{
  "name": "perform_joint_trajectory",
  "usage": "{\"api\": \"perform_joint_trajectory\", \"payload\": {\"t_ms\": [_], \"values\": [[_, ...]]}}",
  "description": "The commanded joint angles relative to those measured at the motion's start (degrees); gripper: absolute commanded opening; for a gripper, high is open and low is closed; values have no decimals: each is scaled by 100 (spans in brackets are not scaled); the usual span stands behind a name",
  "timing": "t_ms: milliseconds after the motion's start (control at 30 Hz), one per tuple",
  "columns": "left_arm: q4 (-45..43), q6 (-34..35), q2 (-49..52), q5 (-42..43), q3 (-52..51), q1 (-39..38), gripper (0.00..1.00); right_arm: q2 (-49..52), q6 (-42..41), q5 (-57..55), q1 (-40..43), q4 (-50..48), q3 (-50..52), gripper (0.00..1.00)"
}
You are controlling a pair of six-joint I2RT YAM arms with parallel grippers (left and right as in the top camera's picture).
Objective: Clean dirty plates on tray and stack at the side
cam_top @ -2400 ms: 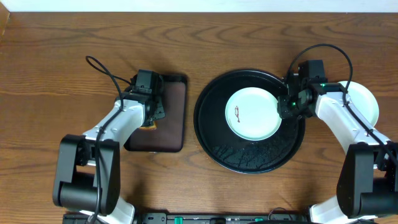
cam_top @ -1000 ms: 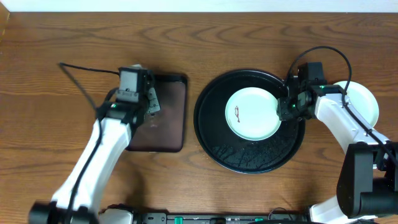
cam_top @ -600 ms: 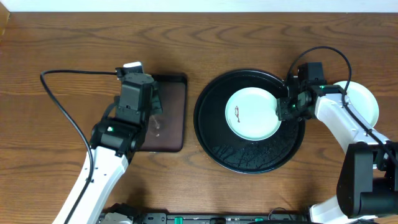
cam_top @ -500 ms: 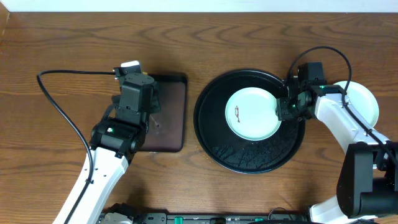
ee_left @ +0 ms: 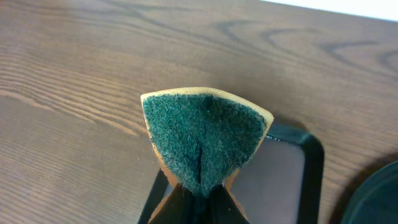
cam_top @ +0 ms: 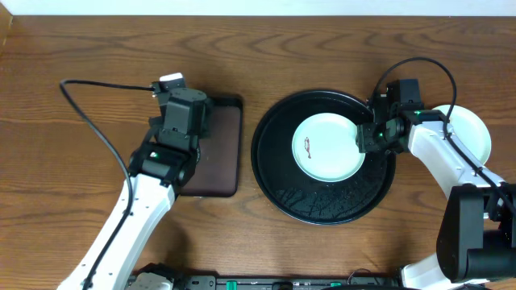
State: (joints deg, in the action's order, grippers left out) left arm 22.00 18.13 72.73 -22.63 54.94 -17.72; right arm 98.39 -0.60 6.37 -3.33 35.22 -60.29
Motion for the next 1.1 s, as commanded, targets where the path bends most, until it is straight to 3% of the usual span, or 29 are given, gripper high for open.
{"api": "perform_joint_trajectory", "payload": {"t_ms": [0, 167, 300, 433, 1067], "values": [[-11, -44, 142, 24, 50, -4, 8, -52, 28, -57, -9, -9, 15, 58], [22, -46, 208, 251, 52, -4, 7, -52, 28, -59, -9, -258, 214, 44], [94, -46, 208, 251, 52, -4, 7, -52, 24, -57, -9, -708, 560, 41], [153, -46, 208, 251, 50, -4, 8, -52, 24, -57, -9, -1080, 817, 31], [216, -42, 216, 269, 46, -4, 8, -52, -63, 164, -9, -1550, 968, 11]]}}
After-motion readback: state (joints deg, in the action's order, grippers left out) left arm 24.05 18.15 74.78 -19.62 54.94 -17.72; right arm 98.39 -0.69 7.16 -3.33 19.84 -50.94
